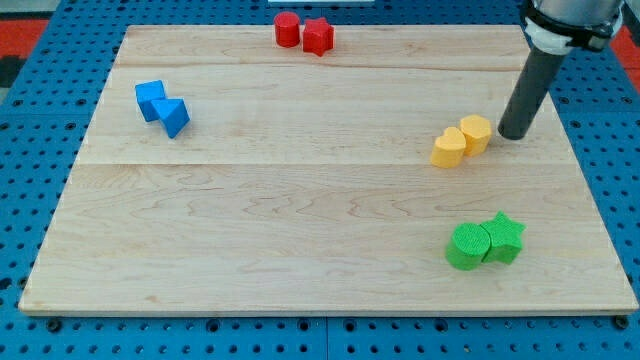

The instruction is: Push the yellow hexagon towards the right top

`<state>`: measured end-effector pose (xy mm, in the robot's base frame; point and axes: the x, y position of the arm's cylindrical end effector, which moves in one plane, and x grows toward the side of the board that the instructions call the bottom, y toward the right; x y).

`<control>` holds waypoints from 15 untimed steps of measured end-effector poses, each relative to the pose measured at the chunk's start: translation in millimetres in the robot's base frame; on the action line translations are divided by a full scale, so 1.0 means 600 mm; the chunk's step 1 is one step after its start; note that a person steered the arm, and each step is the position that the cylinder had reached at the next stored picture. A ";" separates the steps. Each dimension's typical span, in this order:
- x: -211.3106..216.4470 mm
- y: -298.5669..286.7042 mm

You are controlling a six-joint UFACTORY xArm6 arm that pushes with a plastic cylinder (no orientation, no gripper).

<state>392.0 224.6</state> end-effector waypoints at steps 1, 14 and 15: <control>-0.014 -0.048; -0.055 -0.420; -0.071 -0.531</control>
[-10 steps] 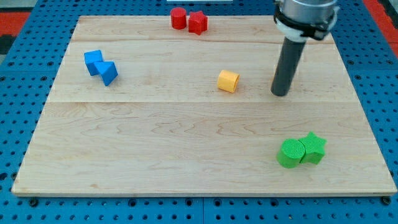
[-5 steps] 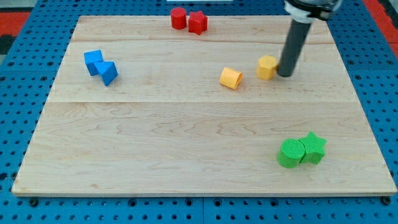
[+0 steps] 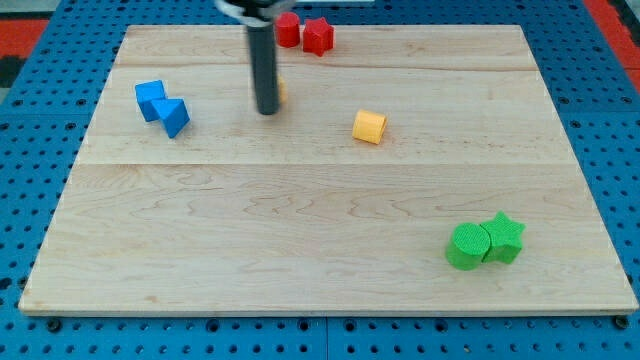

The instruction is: Push the yellow hexagon towards the right top

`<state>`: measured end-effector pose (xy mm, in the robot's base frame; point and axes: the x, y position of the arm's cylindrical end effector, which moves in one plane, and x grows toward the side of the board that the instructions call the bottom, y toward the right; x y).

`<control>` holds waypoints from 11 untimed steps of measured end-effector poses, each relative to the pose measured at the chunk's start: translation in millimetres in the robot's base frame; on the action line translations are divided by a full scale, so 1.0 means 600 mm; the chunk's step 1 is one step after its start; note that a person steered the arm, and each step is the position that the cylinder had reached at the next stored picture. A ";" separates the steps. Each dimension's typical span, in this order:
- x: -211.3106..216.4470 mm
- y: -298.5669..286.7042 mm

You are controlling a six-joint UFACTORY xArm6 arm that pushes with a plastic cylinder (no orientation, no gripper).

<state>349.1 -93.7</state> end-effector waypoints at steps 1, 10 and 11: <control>-0.023 0.063; -0.113 0.266; -0.111 0.371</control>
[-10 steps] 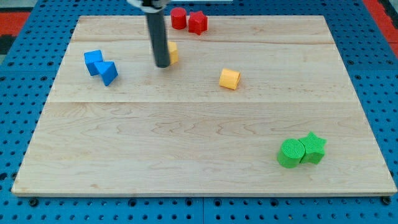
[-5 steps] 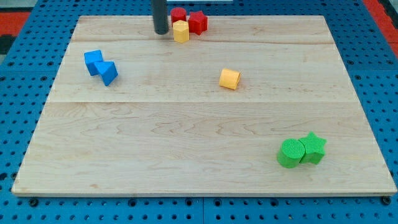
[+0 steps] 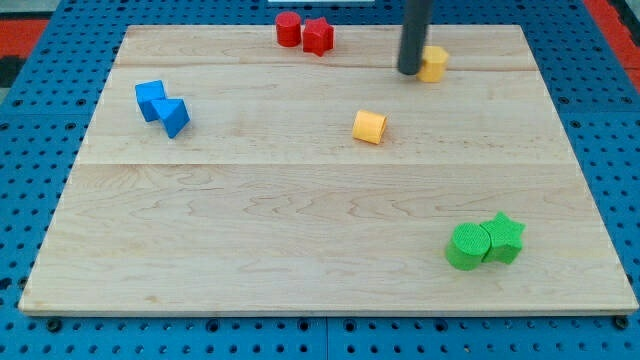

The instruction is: Push the yellow hexagon towards the right top

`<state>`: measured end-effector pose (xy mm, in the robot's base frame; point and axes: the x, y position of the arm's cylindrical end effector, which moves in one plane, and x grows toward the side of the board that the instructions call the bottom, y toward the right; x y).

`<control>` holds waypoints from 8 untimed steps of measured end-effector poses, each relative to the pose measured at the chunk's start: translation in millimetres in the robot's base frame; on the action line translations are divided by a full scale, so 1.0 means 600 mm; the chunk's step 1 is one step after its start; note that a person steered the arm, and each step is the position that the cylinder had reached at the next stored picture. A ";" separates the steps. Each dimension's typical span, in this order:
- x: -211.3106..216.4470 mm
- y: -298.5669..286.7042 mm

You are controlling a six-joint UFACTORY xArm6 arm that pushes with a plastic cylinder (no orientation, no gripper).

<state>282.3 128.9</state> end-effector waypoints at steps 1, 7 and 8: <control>0.007 -0.008; -0.008 0.005; -0.021 -0.087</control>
